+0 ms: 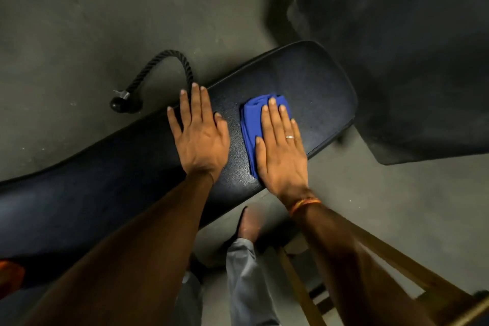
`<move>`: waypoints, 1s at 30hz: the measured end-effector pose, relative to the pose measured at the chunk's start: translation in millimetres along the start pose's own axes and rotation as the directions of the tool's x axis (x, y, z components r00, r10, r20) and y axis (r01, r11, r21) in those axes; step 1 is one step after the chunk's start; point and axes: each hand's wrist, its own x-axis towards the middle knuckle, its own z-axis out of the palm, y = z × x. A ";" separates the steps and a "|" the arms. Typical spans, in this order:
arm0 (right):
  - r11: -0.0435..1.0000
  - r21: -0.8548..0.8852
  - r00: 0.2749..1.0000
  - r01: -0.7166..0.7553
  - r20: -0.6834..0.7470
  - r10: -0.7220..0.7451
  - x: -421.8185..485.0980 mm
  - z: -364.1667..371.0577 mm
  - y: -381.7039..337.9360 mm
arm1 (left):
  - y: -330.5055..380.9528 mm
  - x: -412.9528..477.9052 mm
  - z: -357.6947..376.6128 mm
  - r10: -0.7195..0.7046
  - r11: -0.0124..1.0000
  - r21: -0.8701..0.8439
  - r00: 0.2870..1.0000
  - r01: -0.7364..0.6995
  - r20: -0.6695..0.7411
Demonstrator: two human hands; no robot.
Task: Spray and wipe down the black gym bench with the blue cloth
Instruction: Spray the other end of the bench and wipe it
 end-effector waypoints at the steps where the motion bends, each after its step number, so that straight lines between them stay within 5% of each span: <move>1: 1.000 -0.010 1.000 0.028 0.010 -0.028 0.3 0.1 4.6 | -0.2 -0.4 -0.1 -0.006 1.000 0.007 1.000 0.006 0.000; 9: 0.997 -0.028 0.994 -0.077 -0.080 0.075 130.9 -7.3 13.4 | 0.3 0.8 2.2 -0.014 0.999 0.030 1.000 0.015 -0.012; 15: 0.999 -0.001 0.999 -0.046 -0.009 0.046 11.4 -4.0 14.8 | 1.1 0.8 -0.7 -0.016 0.999 0.030 1.000 0.016 -0.005; 19: 1.000 -0.018 1.000 0.012 -0.028 -0.012 48.0 -9.1 32.6 | 1.5 0.8 0.9 -0.009 1.000 0.029 1.000 0.009 -0.007; 24: 0.993 -0.041 0.989 -0.114 -0.096 0.109 135.2 -16.9 45.9 | 0.1 0.7 1.8 -0.001 0.999 0.034 1.000 0.002 -0.009; 30: 0.997 -0.020 0.996 -0.079 -0.030 0.078 21.4 -9.3 37.8 | 3.3 -1.3 -1.2 0.002 0.998 0.067 1.000 -0.002 -0.003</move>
